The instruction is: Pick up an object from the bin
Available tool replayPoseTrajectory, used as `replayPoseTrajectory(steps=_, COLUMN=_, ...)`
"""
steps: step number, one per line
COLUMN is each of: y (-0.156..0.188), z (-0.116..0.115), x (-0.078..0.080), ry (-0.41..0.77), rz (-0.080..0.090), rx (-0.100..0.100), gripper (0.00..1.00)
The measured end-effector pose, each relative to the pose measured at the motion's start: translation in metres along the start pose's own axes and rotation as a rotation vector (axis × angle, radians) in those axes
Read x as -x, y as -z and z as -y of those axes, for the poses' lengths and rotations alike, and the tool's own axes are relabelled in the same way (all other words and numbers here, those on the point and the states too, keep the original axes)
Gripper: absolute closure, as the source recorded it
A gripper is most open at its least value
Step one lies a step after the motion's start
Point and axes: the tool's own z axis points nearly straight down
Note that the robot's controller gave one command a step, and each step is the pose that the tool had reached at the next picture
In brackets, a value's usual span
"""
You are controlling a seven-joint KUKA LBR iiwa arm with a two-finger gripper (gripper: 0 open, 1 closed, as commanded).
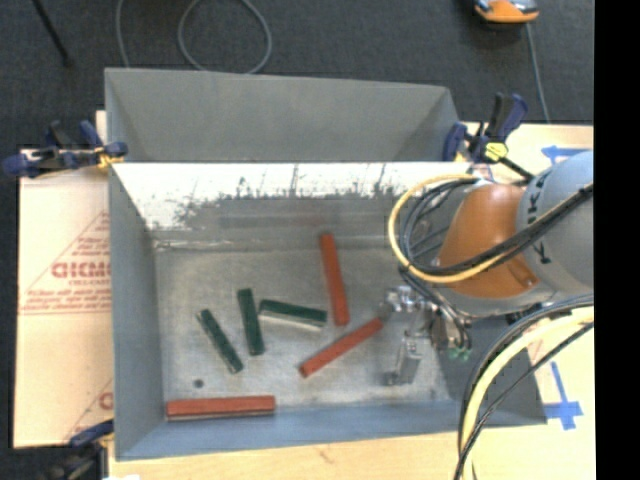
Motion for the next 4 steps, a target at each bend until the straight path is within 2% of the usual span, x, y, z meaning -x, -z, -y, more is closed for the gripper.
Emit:
replayPoseTrajectory(steps=1, y=0.0, z=-0.088, x=0.021, ry=0.075, rz=0.008, rx=0.001, gripper=0.0)
replayPoseTrajectory(steps=2, y=0.0, z=-0.083, x=0.021, ry=0.073, rz=0.008, rx=-0.003, gripper=1.0)
replayPoseTrajectory(steps=3, y=0.076, z=-0.078, x=0.011, ry=0.071, rz=0.012, rx=-0.002, gripper=1.0)
replayPoseTrajectory(steps=4, y=0.072, z=-0.078, x=0.01, ry=0.071, rz=0.006, rx=-0.003, gripper=0.0)
